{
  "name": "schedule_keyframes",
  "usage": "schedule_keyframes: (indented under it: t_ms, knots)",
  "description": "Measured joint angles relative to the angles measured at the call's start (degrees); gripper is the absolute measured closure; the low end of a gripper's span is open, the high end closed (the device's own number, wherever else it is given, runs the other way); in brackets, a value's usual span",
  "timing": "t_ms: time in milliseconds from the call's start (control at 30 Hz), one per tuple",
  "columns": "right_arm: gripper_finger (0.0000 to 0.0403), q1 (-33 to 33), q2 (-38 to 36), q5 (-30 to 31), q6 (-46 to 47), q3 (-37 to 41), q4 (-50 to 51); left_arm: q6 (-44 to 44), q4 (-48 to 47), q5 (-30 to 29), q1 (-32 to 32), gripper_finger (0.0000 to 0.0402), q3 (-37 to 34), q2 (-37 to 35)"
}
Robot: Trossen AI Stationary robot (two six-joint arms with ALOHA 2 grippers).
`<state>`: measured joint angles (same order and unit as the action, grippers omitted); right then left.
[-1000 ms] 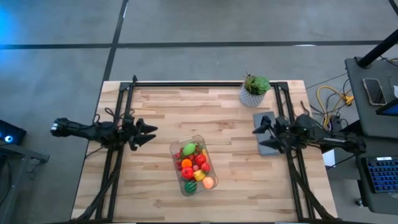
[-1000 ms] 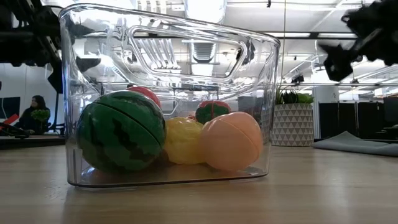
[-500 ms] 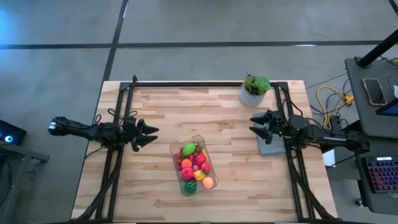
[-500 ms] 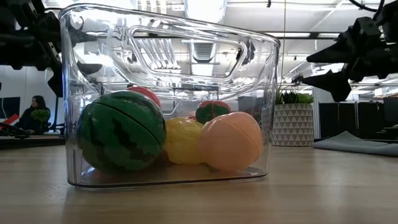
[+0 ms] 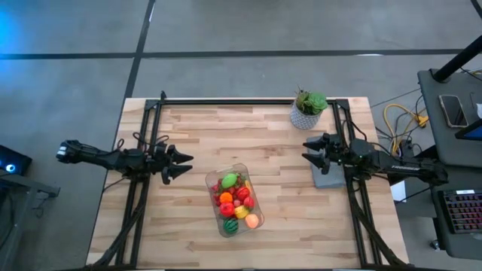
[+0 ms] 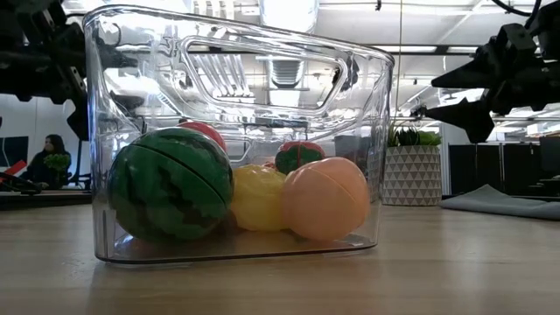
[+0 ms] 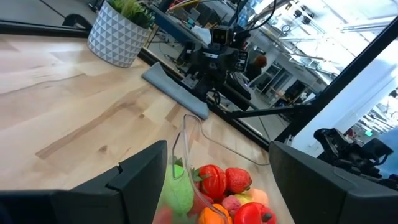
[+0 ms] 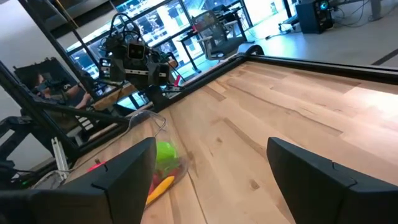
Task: Pick and placing Produce into tupperware
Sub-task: Return to Home Position
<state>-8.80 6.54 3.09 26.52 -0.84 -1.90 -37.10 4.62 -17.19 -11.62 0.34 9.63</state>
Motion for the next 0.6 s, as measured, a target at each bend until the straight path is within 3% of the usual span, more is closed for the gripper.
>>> schedule_keyframes:
  t_ms: [600]
  knots:
    - [0.0105, 0.0, 0.0, 0.0, 0.0, 0.0, 0.0, 0.0, 0.0, 0.0, 0.0, 0.0134, -0.1, 0.4]
